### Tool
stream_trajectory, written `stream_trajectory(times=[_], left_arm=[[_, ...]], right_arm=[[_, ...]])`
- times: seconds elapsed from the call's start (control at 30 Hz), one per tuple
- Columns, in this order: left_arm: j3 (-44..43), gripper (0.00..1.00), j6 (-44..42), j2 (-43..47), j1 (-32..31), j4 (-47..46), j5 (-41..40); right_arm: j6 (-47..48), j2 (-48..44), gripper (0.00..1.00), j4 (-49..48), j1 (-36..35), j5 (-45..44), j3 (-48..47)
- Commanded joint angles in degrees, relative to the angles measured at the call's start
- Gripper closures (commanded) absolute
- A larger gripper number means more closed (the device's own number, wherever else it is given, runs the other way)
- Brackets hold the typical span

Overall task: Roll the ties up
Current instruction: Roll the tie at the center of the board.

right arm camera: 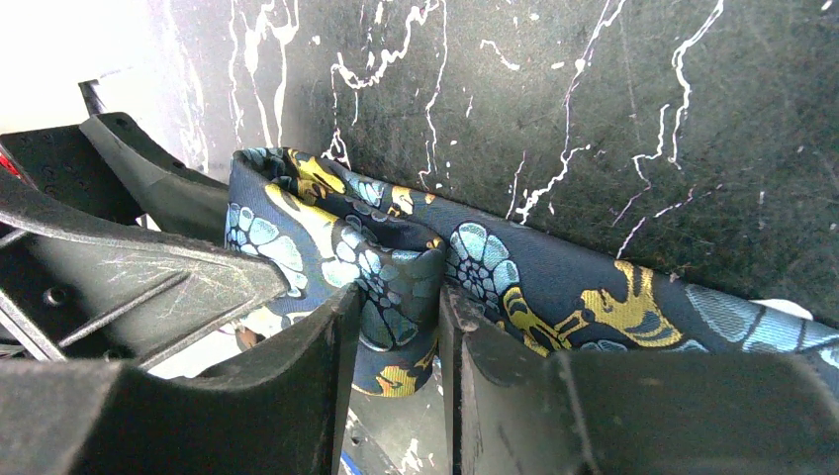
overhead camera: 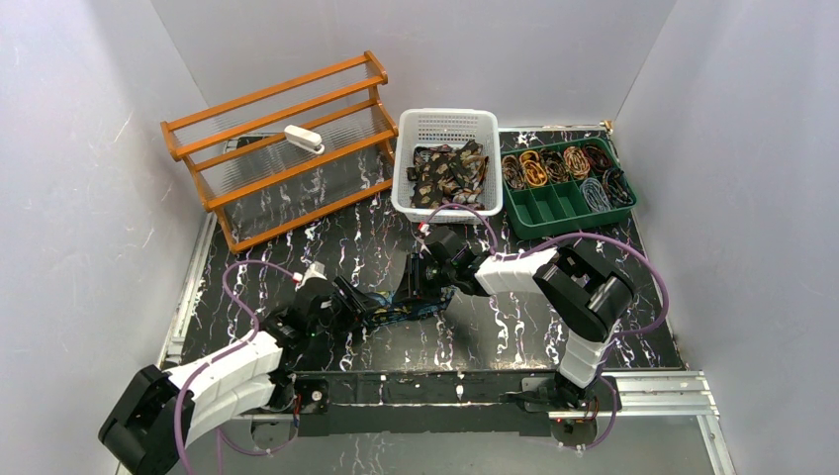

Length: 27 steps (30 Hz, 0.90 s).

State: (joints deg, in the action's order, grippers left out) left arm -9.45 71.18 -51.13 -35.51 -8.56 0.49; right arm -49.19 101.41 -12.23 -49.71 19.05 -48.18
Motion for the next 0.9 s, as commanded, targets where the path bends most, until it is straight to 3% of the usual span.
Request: stream_trajectory(times=[0.0, 0.4, 0.67, 0.87], left_arm=[[0.6, 0.48, -2.1, -3.7, -1.0, 7.0, -6.2], [-0.3, 0.43, -3.9, -6.9, -2.9, 4.1, -5.3], [-0.7, 0.53, -7.5, -7.1, -2.9, 4.3, -3.9], [-5.2, 0.54, -13.2, -6.6, -2.9, 10.1, -5.6]], right_arm=[[1.6, -0.4, 0.58, 3.1, 0.0, -0.3, 1.3], [1.6, -0.3, 0.58, 3.7, 0.0, -0.2, 1.2], [2.5, -0.9, 0.57, 4.3, 0.0, 0.4, 0.4], [6.3, -3.7, 0.49, 9.0, 0.1, 1.2, -4.0]])
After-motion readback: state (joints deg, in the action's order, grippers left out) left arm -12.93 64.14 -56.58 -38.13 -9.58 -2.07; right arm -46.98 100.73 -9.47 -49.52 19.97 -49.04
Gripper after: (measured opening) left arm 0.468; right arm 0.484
